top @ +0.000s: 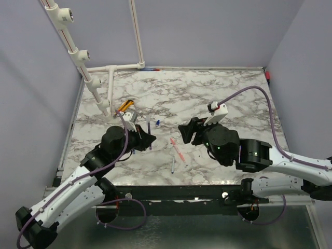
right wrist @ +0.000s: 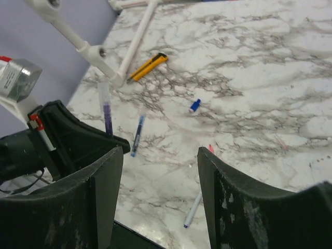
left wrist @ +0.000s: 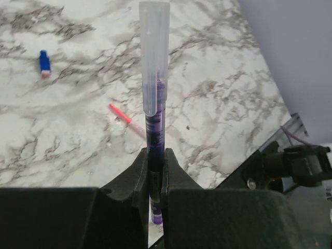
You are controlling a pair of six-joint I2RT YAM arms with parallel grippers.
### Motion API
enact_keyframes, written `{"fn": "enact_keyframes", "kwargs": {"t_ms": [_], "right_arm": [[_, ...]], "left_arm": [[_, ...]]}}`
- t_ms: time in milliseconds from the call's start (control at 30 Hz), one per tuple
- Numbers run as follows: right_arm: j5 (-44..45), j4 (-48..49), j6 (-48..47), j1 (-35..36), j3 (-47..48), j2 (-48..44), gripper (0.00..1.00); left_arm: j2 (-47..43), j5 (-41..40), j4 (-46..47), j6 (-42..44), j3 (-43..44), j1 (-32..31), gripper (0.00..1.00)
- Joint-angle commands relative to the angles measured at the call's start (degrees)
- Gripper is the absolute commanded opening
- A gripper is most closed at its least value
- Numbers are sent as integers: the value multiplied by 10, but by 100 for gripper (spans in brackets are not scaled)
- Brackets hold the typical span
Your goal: Insert the pens into the pen caps
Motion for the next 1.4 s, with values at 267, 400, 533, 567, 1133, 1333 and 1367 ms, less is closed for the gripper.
{"fn": "enact_keyframes", "kwargs": {"t_ms": [267, 400, 533, 567, 1133, 1333, 1367], "right_arm": [[0, -168, 128, -2, -55, 13, 65], [-22, -196, 138, -7, -58, 32, 66], [-50, -207, 134, -11, -64, 50, 68], [-59, -209, 133, -13, -66, 54, 68], [-131, -194, 133, -17, -101, 77, 71], [-140, -194, 128, -17, -100, 87, 72], [-141, -194, 127, -16, -100, 87, 72]], "left_arm": [[217, -164, -94, -24, 70, 3, 0], [264, -208, -117, -23, 80, 2, 0], [296, -234, -122, -19, 78, 2, 0], [304, -238, -122, -19, 75, 3, 0], [425, -283, -115, -19, 64, 5, 0], [462, -306, -111, -18, 67, 6, 3], [467, -313, -112, -18, 67, 7, 6]]}}
